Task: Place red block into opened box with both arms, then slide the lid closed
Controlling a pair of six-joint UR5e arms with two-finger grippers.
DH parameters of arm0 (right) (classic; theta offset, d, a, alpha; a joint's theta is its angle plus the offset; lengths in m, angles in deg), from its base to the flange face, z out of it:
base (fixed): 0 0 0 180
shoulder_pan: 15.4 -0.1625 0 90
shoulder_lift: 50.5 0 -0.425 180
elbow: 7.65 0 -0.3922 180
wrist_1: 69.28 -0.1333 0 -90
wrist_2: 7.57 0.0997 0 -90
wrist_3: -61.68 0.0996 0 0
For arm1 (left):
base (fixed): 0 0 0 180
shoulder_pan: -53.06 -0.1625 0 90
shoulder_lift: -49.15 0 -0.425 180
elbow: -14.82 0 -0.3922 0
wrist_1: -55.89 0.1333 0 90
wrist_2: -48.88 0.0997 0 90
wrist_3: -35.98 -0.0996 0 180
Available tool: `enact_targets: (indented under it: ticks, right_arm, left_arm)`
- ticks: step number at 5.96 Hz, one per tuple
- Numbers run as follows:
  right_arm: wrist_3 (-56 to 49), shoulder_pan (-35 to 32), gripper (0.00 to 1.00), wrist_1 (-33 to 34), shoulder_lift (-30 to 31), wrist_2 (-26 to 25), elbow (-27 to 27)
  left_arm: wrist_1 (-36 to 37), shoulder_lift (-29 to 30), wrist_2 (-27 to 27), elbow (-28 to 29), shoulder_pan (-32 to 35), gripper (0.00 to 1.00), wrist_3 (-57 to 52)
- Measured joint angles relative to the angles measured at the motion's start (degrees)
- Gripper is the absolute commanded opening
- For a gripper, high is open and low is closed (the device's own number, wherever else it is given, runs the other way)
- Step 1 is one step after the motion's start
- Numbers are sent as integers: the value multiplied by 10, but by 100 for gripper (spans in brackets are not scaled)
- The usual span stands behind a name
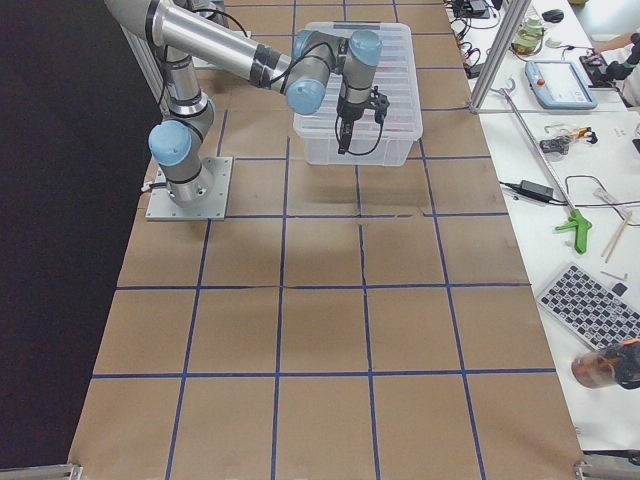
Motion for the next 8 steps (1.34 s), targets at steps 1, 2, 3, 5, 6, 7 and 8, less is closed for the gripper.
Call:
enact_targets:
  ticks: [1,2,3,5,6,7,8]
  right_arm:
    - [-22,10,100,4,-1,-4,0]
    - [-36,19,100,6,-2,-5,0]
    - [-53,32,100,7,-2,-5,0]
    - [-87,60,100,8,-2,-6,0]
    - [-100,72,100,8,-2,-6,-1]
    - [-113,84,100,8,-2,-6,-1]
    - [-127,98,100,8,-2,-6,-1]
  left_arm:
    - [-6,1,-2,0,-19,98,-41]
    - [-12,8,-3,3,-33,98,-65]
    - [-18,22,-2,4,-38,98,-74]
    - [-3,53,4,2,-46,98,-120]
    - [16,64,5,-1,-60,98,-164]
    - [31,76,4,-2,-79,98,-193]
    - [51,95,1,-2,-99,98,-211]
